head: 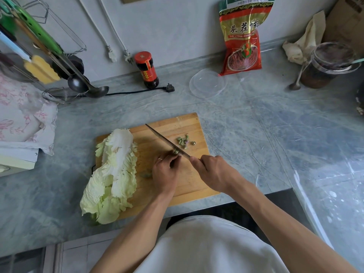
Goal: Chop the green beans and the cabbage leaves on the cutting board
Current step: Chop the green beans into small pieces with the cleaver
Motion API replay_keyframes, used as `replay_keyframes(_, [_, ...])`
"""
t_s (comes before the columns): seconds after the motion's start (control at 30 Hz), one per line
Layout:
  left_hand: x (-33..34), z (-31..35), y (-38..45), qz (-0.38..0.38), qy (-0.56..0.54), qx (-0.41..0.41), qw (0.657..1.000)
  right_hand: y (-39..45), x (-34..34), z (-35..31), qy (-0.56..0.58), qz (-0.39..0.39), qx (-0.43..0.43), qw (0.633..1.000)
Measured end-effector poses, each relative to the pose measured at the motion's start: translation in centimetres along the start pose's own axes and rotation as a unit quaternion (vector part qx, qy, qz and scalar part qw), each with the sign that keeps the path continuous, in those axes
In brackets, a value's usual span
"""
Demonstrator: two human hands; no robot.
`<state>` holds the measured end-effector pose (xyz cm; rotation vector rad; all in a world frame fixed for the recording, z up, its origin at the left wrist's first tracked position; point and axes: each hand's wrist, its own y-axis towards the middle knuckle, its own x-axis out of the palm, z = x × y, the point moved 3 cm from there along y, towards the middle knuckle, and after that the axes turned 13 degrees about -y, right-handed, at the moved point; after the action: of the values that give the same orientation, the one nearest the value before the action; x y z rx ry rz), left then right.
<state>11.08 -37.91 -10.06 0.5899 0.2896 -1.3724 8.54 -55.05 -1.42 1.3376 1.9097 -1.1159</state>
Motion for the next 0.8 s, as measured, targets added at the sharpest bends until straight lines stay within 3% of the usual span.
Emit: replay_keyframes(0.8, [-0.5, 0.6, -0.9, -0.03, 0.035, 0.07, 0.996, -0.3, 0.4, 0.2, -0.054, -0.01, -0.008, 0.998])
